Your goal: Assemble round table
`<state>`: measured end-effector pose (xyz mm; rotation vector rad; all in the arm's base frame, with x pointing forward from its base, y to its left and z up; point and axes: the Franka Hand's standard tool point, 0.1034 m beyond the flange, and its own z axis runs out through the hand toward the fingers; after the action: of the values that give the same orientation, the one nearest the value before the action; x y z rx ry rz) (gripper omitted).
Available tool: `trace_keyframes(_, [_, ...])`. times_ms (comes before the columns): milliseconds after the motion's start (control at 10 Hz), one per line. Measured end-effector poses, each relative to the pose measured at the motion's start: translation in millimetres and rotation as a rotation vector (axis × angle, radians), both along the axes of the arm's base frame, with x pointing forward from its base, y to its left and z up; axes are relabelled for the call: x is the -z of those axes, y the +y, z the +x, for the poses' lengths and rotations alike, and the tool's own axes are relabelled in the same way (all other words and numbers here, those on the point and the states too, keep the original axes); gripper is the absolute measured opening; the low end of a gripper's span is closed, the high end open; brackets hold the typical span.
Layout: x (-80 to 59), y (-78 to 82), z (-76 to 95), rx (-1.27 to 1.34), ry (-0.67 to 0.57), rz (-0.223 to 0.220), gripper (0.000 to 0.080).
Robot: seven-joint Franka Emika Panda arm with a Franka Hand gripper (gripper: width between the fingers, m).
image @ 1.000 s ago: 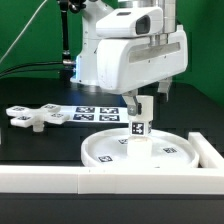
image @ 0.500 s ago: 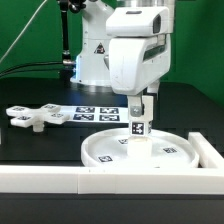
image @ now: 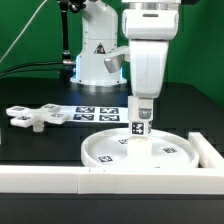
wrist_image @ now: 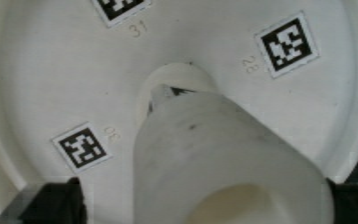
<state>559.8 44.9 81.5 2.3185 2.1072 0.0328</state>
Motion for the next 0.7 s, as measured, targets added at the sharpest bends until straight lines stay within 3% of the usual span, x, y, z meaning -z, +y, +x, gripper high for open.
trace_keyframes(700, [0.1,-6.5,0.7,-0.325,-0.001,-0.051,0.0637])
